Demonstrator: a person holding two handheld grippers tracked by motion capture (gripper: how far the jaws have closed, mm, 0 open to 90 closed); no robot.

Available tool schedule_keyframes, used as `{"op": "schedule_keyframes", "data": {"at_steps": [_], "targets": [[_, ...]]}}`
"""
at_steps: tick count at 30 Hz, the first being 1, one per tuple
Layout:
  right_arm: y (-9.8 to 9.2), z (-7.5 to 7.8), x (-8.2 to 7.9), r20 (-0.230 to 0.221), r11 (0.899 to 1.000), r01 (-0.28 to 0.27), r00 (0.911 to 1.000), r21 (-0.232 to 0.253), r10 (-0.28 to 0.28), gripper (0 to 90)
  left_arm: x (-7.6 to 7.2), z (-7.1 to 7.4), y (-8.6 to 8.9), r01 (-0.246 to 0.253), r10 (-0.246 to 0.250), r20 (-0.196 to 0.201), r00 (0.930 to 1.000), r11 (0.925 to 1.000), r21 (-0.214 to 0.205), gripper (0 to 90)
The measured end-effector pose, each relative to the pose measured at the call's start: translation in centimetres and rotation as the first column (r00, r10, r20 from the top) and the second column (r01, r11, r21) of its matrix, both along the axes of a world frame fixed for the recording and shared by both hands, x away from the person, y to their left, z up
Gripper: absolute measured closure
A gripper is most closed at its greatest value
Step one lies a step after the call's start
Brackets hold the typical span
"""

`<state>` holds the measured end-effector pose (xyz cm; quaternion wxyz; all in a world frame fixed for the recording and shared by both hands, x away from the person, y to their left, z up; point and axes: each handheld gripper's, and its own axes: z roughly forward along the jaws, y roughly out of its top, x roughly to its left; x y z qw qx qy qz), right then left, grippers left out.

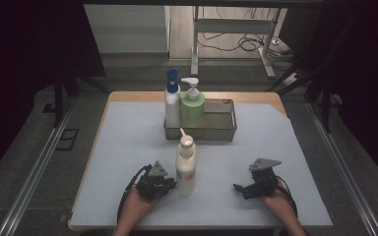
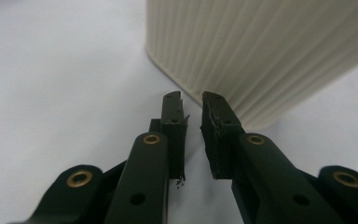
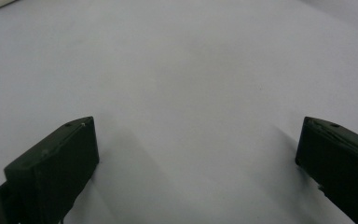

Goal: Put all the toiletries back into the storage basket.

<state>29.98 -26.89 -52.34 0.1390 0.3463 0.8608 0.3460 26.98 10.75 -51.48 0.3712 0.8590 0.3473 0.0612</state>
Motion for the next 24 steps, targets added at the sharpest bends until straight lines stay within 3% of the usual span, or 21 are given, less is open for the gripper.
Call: {"op": "schedule_keyframes", "data": {"at_steps": [13,24], "targets": [[0.0,0.0,0.0,0.000,1.000,0.000,1.0000,0.000,0.000,0.0,-1.1,0.1,-1.9,0.072,-0.072,-0.005,0.9974,0.9974,0.004,78.2],[0.0,0.0,0.0,0.000,1.000,0.000,1.0000,0.000,0.000,0.0,-1.1,0.1,-3.6,0.120,-0.120,0.005,0.9927,0.9928,0.000,78.3]]}}
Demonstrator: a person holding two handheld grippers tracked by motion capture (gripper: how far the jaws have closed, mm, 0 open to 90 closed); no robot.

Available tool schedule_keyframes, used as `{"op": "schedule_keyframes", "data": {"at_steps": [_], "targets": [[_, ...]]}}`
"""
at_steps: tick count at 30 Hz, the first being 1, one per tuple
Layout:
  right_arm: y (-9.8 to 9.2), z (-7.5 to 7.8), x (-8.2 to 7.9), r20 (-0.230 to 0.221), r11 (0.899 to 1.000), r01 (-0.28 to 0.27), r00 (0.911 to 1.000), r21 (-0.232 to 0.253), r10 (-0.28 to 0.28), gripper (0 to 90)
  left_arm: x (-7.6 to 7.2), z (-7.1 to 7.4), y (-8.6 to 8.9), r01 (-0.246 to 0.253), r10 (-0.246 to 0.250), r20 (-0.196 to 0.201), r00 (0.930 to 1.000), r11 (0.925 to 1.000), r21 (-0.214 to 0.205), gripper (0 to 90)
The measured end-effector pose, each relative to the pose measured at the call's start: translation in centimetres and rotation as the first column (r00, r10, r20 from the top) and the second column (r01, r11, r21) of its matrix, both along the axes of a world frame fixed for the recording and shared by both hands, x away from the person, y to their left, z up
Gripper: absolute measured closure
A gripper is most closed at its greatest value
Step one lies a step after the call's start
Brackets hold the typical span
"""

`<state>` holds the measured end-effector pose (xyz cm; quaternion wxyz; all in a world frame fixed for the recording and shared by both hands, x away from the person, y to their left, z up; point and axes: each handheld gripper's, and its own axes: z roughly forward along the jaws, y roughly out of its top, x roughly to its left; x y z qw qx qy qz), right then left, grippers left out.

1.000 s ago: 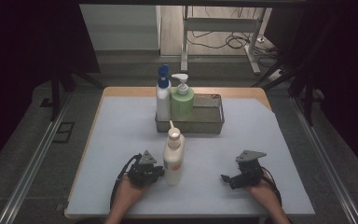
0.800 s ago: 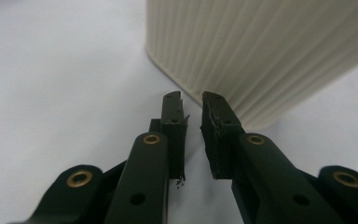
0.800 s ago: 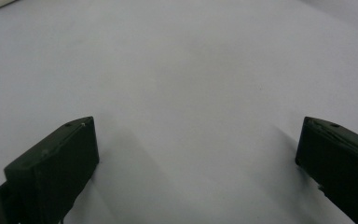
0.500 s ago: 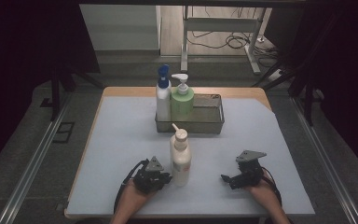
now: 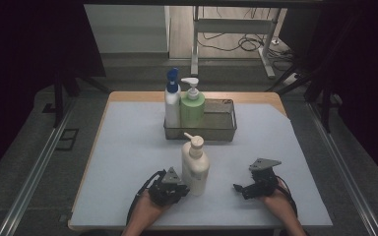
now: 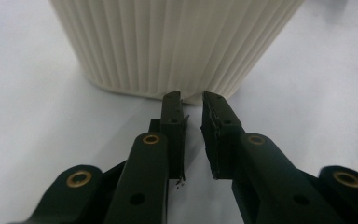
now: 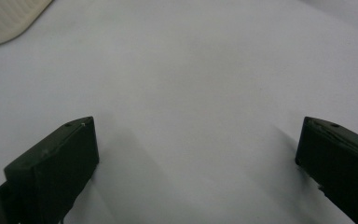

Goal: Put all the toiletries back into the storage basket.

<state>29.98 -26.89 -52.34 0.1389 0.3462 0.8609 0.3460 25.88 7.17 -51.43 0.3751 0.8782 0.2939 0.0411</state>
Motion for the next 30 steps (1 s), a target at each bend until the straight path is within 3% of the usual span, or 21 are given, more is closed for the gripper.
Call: {"op": "schedule_keyframes", "data": {"at_steps": [5,10,21,30], "targets": [[0.0,0.0,0.0,0.000,1.000,0.000,1.0000,0.000,0.000,0.0,0.2,-0.1,-0.8,0.013,-0.013,0.005,0.9999,0.9999,-0.009,78.4],[0.0,0.0,0.0,0.000,1.000,0.000,1.0000,0.000,0.000,0.0,0.1,-0.1,-0.5,0.011,-0.011,0.005,0.9999,0.9999,-0.012,74.9],[0.0,0.1,0.0,-0.006,1.000,0.001,1.0000,-0.003,-0.001,0.0,-0.7,0.4,2.8,-0.049,0.048,0.027,0.9985,0.9986,0.019,55.1],[0.1,0.1,0.0,-0.007,1.000,0.009,0.9999,-0.004,-0.009,0.0,-1.6,0.3,4.9,-0.135,0.134,0.057,0.9894,0.9903,0.030,37.9]]}}
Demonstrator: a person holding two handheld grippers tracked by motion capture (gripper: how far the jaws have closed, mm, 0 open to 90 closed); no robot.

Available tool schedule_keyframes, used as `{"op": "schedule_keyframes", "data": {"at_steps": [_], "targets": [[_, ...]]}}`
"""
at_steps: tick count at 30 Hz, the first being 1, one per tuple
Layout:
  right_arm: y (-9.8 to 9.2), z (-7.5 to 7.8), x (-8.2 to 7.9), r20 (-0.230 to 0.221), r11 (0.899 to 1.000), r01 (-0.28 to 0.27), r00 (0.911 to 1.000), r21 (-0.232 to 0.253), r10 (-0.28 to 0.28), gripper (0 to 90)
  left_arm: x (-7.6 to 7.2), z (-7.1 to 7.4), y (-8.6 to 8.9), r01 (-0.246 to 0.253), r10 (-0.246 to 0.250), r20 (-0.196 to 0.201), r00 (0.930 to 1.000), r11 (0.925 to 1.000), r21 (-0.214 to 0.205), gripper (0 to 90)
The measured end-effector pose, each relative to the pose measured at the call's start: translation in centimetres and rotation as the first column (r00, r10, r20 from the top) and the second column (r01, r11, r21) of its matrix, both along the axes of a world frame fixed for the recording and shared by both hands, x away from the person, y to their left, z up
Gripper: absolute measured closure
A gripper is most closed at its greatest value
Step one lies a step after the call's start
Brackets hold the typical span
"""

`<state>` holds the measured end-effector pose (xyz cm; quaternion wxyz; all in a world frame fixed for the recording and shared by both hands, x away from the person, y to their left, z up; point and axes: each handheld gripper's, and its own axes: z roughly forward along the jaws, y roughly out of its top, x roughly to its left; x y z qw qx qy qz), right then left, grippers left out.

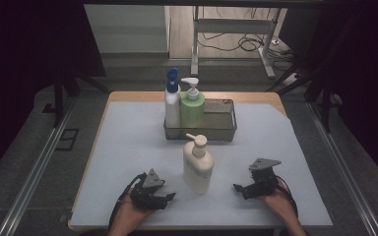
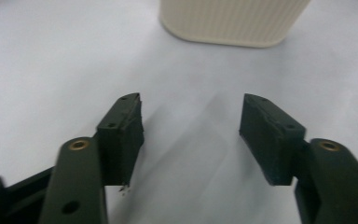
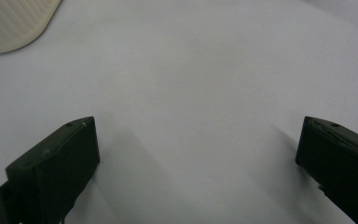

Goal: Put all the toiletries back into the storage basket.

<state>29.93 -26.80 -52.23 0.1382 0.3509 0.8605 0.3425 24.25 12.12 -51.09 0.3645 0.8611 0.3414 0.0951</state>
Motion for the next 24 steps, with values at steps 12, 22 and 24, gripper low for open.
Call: {"op": "schedule_keyframes", "data": {"at_steps": [12,22,24], "targets": [[0.0,0.5,-0.6,0.008,1.000,-0.020,0.9998,0.011,0.020,0.0,0.1,-0.7,2.0,-0.122,0.121,0.024,0.9924,0.9913,0.049,14.3],[1.0,1.5,-1.3,0.031,0.998,-0.055,0.9980,0.013,0.054,0.0,0.3,-1.1,2.6,-0.139,0.138,0.017,0.9902,0.9900,0.026,12.9],[1.0,1.7,-1.5,0.025,0.998,-0.060,0.9979,0.017,0.060,0.0,0.3,-1.2,2.6,-0.139,0.139,0.022,0.9901,0.9898,0.031,12.8]]}}
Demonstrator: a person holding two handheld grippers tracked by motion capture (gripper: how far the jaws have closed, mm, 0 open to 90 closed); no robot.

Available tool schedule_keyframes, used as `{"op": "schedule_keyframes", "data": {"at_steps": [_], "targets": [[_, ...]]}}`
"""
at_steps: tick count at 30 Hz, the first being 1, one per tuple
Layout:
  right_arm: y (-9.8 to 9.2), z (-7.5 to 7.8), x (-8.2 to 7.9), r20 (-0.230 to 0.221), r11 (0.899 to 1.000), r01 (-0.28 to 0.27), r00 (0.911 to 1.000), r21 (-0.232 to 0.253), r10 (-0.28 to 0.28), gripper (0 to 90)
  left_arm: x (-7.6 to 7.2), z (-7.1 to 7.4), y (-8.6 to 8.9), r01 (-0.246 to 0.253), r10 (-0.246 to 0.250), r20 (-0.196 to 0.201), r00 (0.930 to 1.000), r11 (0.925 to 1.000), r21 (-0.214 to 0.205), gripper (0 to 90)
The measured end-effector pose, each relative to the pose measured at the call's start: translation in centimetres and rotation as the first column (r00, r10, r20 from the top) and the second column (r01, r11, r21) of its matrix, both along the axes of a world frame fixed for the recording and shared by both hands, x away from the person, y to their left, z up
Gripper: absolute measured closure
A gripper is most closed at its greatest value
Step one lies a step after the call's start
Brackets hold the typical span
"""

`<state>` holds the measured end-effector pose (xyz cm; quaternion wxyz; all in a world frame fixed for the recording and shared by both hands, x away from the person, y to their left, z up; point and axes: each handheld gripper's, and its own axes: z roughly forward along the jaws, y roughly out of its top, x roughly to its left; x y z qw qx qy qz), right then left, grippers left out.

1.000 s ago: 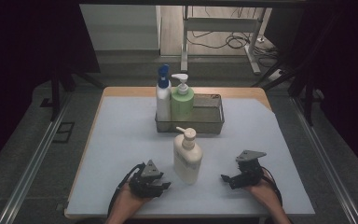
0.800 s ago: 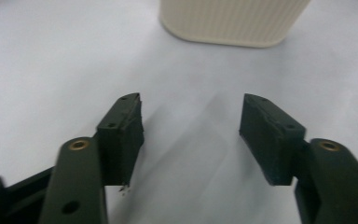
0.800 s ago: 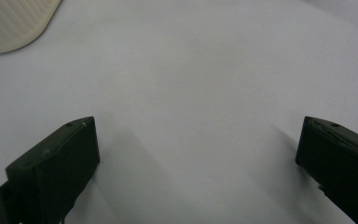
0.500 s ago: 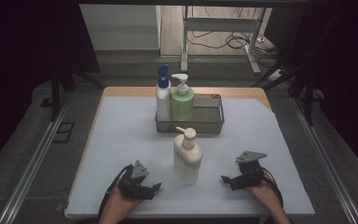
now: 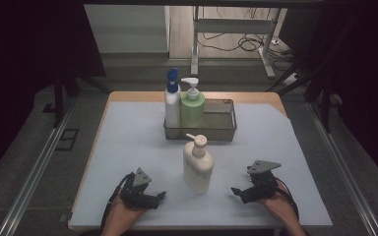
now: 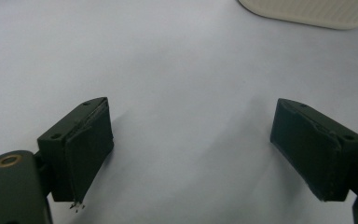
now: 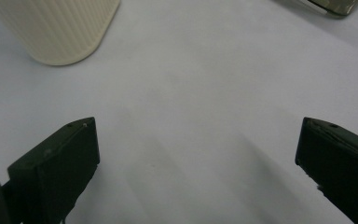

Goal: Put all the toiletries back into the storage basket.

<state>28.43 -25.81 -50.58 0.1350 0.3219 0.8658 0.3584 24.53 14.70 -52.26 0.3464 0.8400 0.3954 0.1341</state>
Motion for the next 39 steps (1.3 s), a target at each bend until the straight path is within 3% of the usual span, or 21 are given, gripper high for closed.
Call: {"op": "schedule_keyframes", "data": {"at_steps": [2,11,25,39], "targets": [[0.0,0.2,-0.2,-0.009,1.000,-0.004,1.0000,0.010,0.004,0.0,-0.1,0.0,-0.2,0.004,-0.004,0.007,1.0000,0.9998,0.020,12.0],[0.5,1.6,-0.6,0.010,0.998,-0.037,0.9993,0.050,0.036,0.0,-0.1,-0.1,-0.2,0.002,-0.002,0.013,0.9999,0.9999,0.015,12.1],[3.4,4.0,-1.1,-0.013,0.989,-0.090,0.9957,0.119,0.092,0.0,-0.2,-0.2,-0.2,-0.003,0.002,0.015,0.9999,0.9999,0.012,12.1],[6.5,6.4,-1.1,0.010,0.983,-0.107,0.9943,0.147,0.106,2.3,-0.2,-0.2,-0.2,-0.003,0.002,0.014,0.9999,0.9999,0.012,12.1]]}}
